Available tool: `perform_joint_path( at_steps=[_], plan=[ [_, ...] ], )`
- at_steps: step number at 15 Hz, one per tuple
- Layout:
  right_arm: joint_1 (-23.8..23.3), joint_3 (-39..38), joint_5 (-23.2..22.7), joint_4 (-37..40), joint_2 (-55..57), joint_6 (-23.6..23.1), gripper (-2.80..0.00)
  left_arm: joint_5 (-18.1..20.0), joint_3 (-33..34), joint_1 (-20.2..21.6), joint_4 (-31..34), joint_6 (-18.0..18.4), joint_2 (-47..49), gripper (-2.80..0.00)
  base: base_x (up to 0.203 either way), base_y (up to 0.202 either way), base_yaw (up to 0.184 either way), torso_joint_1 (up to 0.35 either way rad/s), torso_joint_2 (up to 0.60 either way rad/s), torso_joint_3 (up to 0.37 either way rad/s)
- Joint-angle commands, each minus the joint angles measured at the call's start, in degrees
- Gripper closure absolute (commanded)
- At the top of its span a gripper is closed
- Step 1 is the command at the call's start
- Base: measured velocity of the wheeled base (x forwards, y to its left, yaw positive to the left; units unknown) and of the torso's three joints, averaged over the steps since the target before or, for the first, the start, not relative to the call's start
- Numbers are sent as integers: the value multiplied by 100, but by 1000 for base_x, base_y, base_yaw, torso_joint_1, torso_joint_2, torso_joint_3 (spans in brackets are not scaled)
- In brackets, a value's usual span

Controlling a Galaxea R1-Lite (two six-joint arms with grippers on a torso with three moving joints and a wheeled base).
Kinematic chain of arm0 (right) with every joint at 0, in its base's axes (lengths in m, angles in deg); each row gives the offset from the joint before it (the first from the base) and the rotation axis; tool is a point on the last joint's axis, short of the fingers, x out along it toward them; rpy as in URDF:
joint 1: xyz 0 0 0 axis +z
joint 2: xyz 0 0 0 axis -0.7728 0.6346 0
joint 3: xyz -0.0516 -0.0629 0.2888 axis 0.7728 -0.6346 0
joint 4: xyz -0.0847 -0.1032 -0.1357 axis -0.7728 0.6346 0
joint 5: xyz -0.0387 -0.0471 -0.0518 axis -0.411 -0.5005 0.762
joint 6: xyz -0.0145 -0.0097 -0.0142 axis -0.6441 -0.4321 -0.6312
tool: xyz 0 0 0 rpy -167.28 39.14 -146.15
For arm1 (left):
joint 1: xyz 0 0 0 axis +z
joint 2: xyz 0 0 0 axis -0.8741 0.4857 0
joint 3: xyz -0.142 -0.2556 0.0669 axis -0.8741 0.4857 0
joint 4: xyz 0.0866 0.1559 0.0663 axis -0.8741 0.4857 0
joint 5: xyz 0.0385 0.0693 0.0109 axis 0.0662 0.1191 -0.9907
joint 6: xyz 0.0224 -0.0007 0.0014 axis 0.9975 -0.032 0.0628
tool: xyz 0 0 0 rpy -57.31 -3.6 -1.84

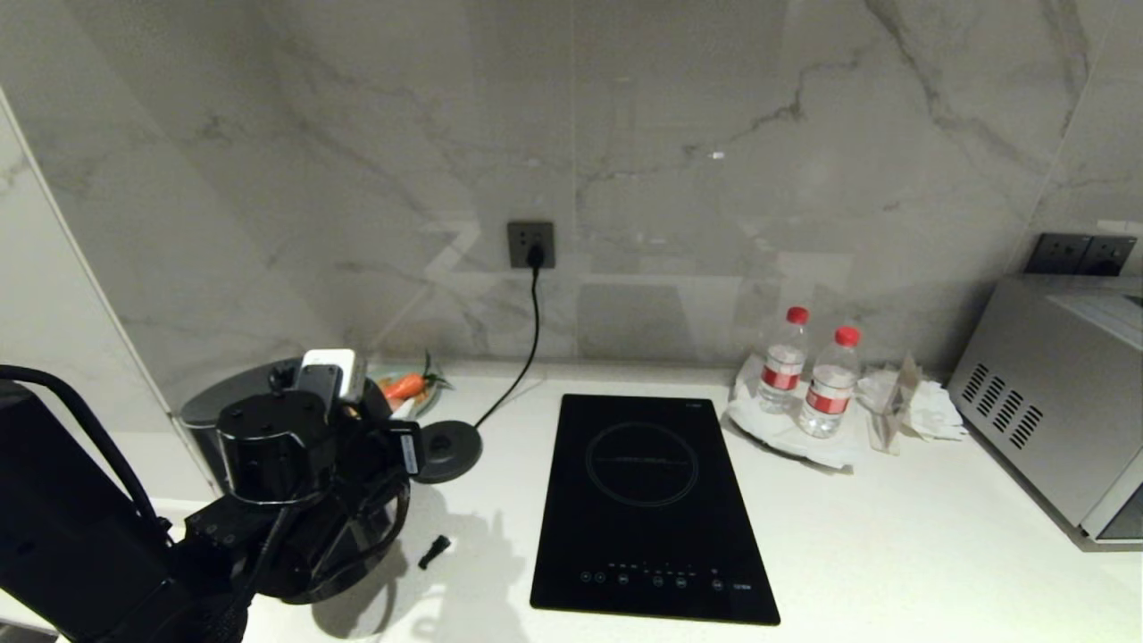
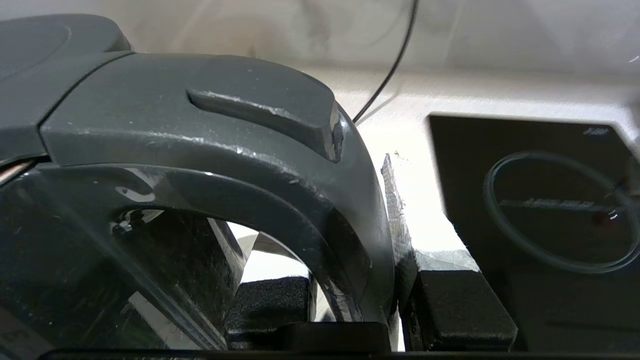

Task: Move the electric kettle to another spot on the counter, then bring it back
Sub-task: Place it on the power base

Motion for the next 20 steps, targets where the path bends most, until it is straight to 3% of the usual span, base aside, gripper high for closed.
perform_joint_path(
  at_steps=[1,2,5,8,10,12,20],
  plan=[
    [0,0,3,1,9,0,0,-31,-405,-94,-23,-3,217,0,0,0,0,0,0,0],
    [0,-2,4,0,8,0,0,-60,-566,-151,33,3,241,0,0,0,0,0,0,0],
    [0,3,-1,1,1,0,0,-768,-1166,-383,672,26,90,0,0,0,0,0,0,0],
    [0,4,-3,1,5,0,0,-793,-1166,-584,840,50,-19,0,0,0,0,0,0,0],
    [0,4,-3,1,0,0,0,-609,-1062,-752,982,88,-123,0,0,0,0,0,0,0],
    [0,4,6,1,2,0,0,-565,-965,-902,1051,271,-254,0,0,0,0,0,0,0],
    [0,-5,6,1,0,0,0,-626,-952,-907,1093,358,-196,0,35,0,-1,2,0,0]
  ],
)
